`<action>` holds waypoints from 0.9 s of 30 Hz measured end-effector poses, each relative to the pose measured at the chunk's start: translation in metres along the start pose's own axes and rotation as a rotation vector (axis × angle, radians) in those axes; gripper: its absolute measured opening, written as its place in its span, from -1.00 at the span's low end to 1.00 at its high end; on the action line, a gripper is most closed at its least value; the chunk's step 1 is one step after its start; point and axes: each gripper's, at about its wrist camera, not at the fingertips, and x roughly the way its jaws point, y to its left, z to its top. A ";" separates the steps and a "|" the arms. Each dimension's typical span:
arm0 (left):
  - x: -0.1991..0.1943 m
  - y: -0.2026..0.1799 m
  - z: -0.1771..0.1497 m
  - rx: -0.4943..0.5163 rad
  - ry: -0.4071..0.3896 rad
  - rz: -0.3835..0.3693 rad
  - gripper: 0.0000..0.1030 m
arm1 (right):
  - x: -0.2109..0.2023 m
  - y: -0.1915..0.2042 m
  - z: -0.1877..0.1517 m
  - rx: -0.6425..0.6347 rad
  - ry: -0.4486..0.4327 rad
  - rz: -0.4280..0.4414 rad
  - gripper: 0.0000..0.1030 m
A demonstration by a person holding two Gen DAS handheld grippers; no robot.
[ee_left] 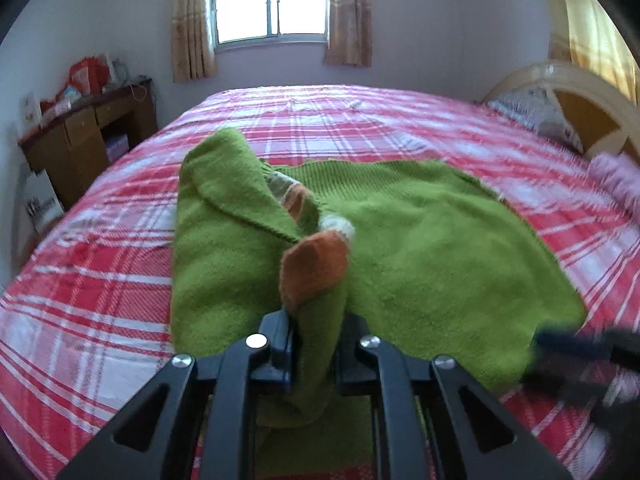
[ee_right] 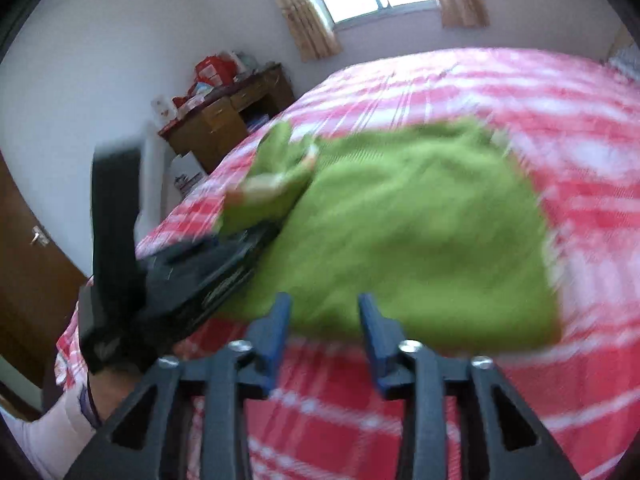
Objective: Fold small clothes
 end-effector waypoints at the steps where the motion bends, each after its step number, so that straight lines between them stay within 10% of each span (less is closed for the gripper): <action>1: 0.001 0.001 0.000 -0.016 -0.002 -0.008 -0.72 | -0.002 -0.003 0.010 0.010 -0.015 0.009 0.13; 9: 0.005 -0.003 -0.001 -0.026 -0.007 -0.015 -0.72 | 0.084 -0.014 0.105 0.130 0.087 0.213 0.26; 27: 0.001 -0.006 0.000 -0.021 0.008 -0.018 -0.70 | 0.182 0.045 0.115 -0.120 0.247 0.242 0.26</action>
